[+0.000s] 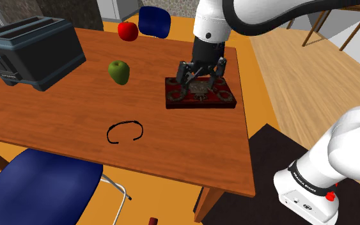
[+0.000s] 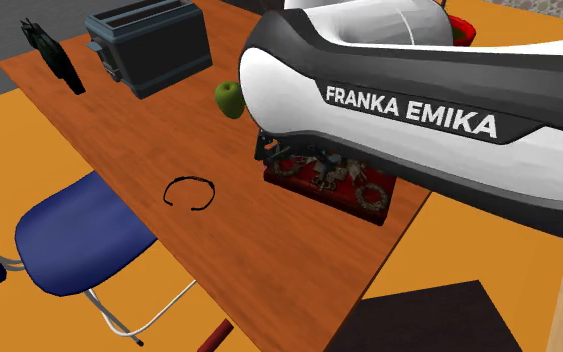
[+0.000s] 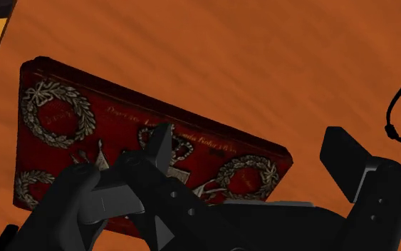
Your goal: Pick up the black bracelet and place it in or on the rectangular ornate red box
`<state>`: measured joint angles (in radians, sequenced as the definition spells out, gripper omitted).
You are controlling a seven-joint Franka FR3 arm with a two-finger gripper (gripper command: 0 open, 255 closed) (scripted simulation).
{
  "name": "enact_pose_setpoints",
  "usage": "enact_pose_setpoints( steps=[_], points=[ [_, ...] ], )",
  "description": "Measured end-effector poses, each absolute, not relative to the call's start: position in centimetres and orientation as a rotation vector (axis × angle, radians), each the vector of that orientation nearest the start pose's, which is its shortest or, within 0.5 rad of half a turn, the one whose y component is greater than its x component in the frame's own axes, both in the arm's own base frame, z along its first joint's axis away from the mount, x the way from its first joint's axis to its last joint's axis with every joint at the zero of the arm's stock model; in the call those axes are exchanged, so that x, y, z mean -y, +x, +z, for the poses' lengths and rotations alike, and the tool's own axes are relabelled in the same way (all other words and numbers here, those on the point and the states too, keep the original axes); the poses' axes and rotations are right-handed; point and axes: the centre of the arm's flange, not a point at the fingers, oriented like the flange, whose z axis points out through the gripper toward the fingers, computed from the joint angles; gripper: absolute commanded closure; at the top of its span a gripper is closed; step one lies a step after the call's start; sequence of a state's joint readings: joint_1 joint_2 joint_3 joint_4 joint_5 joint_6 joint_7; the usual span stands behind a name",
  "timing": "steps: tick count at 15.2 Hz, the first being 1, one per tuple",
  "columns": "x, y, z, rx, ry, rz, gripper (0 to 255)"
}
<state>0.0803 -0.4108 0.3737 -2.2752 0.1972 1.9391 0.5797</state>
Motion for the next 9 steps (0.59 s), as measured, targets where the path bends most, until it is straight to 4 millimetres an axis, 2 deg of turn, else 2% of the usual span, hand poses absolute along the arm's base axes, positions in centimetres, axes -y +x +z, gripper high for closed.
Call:
enact_pose_setpoints(
  steps=[3,9],
  points=[
    [-25.2,39.4,49.4,-0.375,-3.061,-0.035,0],
    [-32.0,42.6,46.5,-0.456,-3.054,-0.016,0]
  ],
)
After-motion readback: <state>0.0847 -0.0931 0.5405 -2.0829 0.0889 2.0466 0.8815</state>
